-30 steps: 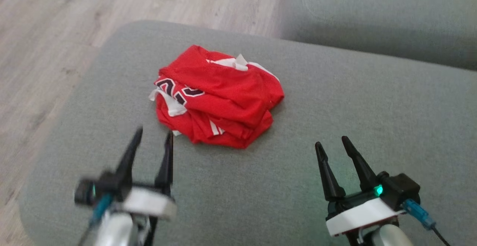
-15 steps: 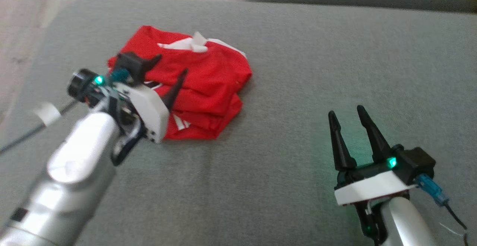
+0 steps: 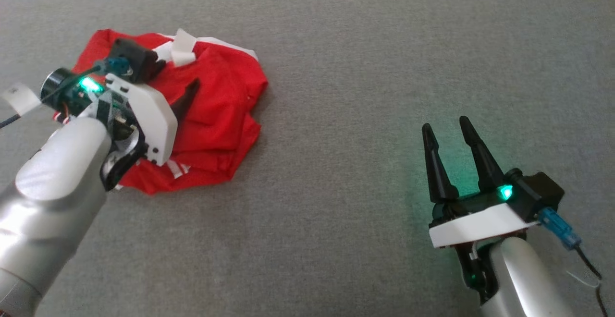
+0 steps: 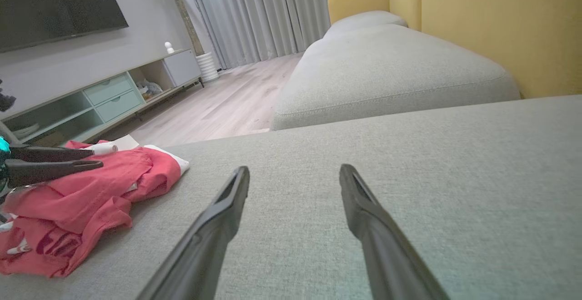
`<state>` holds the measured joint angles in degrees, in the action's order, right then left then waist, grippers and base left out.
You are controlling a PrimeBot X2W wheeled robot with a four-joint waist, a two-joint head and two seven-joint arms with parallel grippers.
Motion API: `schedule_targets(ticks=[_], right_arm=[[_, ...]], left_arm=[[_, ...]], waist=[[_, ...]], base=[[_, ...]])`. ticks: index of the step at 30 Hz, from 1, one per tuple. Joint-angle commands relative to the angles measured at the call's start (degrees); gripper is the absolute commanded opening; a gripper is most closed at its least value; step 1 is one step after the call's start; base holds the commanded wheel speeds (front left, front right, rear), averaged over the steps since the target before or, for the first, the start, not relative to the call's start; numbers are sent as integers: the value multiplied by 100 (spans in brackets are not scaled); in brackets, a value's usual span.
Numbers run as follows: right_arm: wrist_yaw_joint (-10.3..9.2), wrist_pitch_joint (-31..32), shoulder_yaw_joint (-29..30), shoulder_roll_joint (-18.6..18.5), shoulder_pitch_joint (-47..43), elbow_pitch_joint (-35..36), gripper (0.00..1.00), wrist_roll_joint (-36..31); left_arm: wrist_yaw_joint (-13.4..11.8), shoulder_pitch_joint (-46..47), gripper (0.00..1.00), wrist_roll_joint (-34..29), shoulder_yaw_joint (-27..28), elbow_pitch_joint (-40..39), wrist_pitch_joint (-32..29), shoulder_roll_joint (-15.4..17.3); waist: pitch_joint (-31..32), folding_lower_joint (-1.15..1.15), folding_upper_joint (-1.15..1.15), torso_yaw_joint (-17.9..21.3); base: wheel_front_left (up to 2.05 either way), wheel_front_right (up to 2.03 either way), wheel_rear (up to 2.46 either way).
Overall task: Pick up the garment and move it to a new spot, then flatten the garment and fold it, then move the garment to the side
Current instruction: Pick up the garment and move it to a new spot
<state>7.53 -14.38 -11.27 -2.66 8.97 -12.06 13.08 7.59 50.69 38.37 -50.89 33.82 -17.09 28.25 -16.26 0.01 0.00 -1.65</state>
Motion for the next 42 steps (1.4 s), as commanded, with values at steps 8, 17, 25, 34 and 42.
schedule_targets(ticks=[8,17,25,34,42], right_arm=[[-4,-62,-120,-21,172,135,100,28],[-4,-62,-28,-21,40,31,100,11],[-4,-62,23,-21,-224,-50,100,17],[-4,-62,21,-21,-345,-58,100,78],[-4,-62,120,-21,-334,-2,100,95]], left_arm=[[-10,467,0,639,-409,-14,1,387],[-53,738,0,559,-74,-208,1931,193],[-414,668,0,530,323,-1255,2908,99],[-779,592,0,314,470,-2738,3053,250],[-938,600,0,-51,421,-3648,3135,176]], waist=[[23,-1,0,139],[452,-1,0,17],[1034,-1,0,-116],[1284,-1,0,-27],[1373,-1,0,468]], base=[[0,0,0],[0,0,0],[0,0,0],[0,0,0],[0,0,0]])
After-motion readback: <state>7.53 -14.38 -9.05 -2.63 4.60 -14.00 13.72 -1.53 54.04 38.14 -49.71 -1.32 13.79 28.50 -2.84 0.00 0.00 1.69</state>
